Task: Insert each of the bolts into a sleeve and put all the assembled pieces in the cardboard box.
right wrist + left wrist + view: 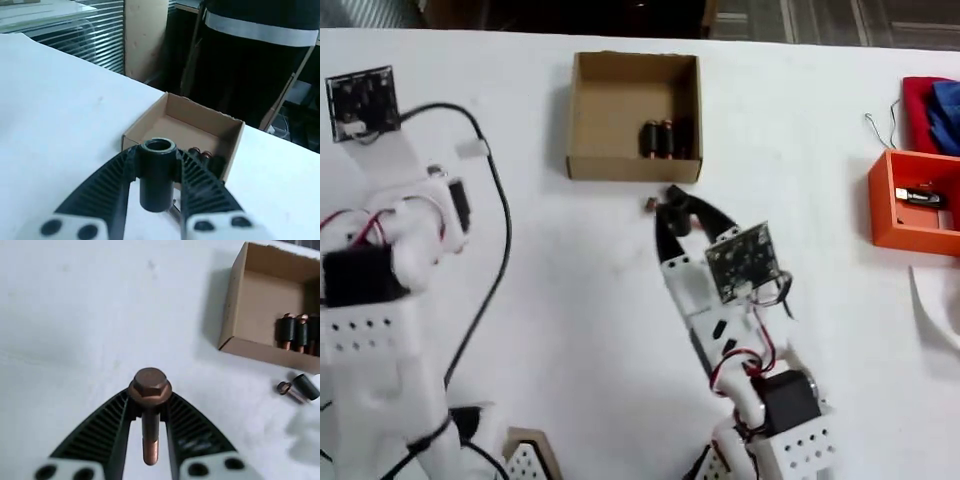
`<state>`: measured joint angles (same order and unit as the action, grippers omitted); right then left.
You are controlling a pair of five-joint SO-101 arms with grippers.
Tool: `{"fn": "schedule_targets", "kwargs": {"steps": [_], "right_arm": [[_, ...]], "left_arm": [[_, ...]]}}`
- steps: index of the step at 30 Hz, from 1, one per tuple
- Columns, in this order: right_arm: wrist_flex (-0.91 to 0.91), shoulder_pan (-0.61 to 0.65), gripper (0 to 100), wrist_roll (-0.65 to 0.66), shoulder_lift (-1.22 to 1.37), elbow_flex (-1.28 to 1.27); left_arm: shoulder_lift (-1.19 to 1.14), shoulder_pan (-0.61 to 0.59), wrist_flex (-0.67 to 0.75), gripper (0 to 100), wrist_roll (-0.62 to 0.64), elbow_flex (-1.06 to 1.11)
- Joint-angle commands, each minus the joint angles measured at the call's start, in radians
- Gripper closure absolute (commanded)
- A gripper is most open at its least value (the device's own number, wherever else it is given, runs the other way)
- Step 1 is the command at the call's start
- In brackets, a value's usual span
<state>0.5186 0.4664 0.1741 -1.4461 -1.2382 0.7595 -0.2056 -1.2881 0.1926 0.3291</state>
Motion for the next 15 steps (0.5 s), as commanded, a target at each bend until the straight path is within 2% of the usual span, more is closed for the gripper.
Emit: {"fn": "schedule_targets", "kwargs": {"steps": [1,6,10,15], "right_arm": [[-0.110,0.048,97.6,0.000,-0.025,-0.021],[-0.120,0.067,97.7,-0.005,-0.041,-0.028],[-0.067,0.065,97.7,-0.005,-0.173,-0.028],[-0.002,0.062,97.7,-0.002,-0.328,-0.063]], "left_arm": [[0.117,0.141,0.152,97,0.069,0.007],[0.166,0.361,0.359,97,0.089,0.008],[0.166,0.509,0.459,97,0.091,0.007],[0.164,0.603,0.517,97,0.146,-0.002]]}}
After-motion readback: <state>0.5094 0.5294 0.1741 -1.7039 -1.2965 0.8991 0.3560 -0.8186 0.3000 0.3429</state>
